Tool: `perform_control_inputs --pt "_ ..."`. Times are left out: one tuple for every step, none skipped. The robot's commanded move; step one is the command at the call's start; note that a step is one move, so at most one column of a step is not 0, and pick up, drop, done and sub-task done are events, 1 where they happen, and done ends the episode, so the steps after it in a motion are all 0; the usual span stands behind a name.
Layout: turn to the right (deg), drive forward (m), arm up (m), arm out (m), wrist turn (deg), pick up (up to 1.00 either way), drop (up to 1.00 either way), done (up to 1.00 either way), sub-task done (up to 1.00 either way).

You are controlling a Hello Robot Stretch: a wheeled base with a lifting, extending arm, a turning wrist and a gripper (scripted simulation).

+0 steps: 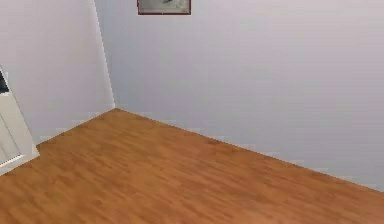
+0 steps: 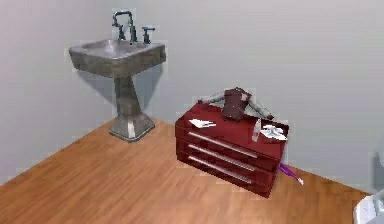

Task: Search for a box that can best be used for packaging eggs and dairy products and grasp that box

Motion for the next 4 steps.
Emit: perform_control_inputs --pt "0.0 0.35 0.00 0.00 0.0 0.00 0.00 0.00 0.00" --pt "-45.0 0.00 0.00 0.00 0.0 0.00 0.00 0.00 0.00" --pt "-6.0 0.00 0.00 0.00 0.0 0.00 0.00 0.00 0.00" --pt "-3.0 0.00 0.00 0.00 0.0 0.00 0.00 0.00 0.00"
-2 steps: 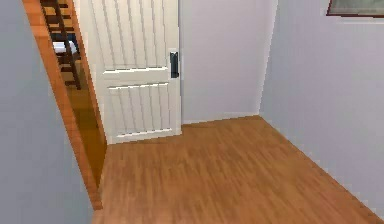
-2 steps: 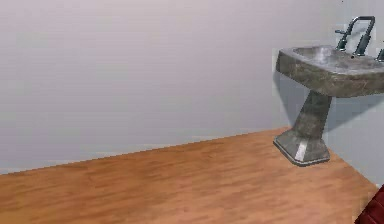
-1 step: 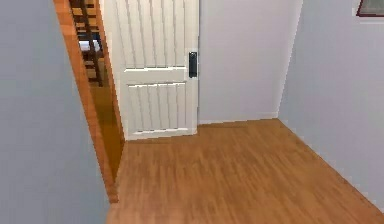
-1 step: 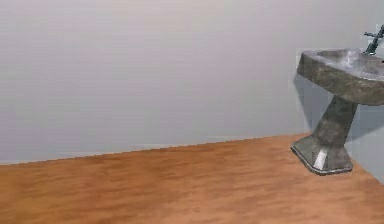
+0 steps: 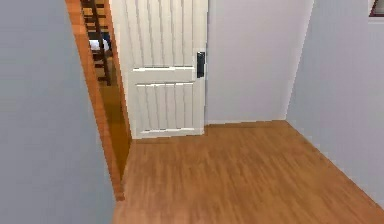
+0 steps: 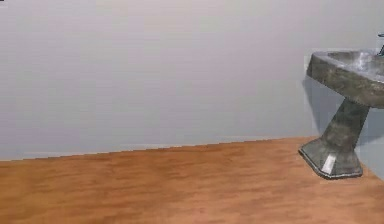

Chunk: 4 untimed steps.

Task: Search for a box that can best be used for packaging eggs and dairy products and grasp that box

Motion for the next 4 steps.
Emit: perform_control_inputs --pt "45.0 0.00 0.00 0.00 0.0 0.00 0.00 0.00 0.00" --pt "45.0 0.00 0.00 0.00 0.0 0.00 0.00 0.00 0.00" --pt "3.0 0.00 0.00 0.00 0.0 0.00 0.00 0.00 0.00" --pt "0.0 0.05 0.00 0.00 0.0 0.00 0.00 0.00 0.00"
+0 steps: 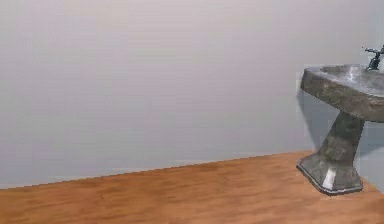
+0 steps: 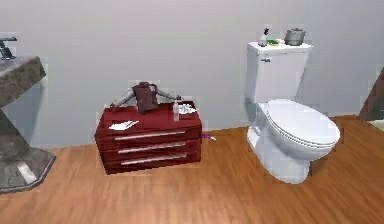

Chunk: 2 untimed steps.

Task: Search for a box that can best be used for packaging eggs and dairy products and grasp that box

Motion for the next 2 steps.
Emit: perform_control_inputs --pt "-45.0 0.00 0.00 0.00 0.0 0.00 0.00 0.00 0.00" --pt "-45.0 0.00 0.00 0.00 0.0 0.00 0.00 0.00 0.00"
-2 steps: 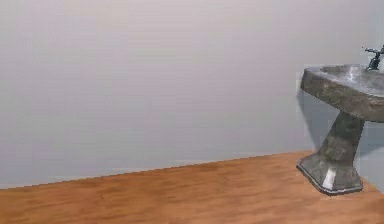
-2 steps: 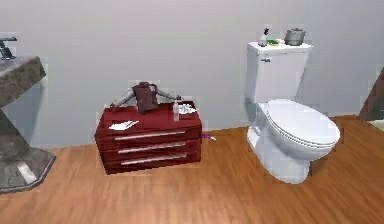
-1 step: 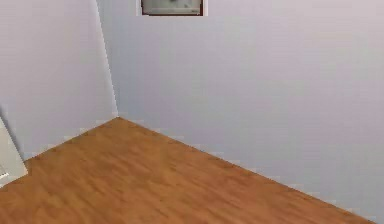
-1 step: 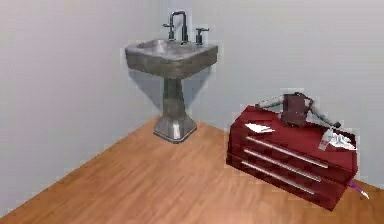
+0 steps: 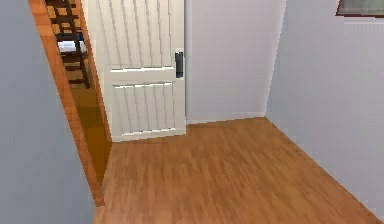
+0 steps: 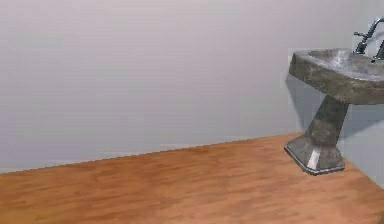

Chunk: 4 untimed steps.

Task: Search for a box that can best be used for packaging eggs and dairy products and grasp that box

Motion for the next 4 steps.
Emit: perform_control_inputs --pt "-6.0 0.00 0.00 0.00 0.0 0.00 0.00 0.00 0.00" --pt "0.0 1.00 0.00 0.00 0.0 0.00 0.00 0.00 0.00" --pt "-3.0 0.00 0.00 0.00 0.0 0.00 0.00 0.00 0.00" --pt "0.0 0.45 0.00 0.00 0.0 0.00 0.00 0.00 0.00"
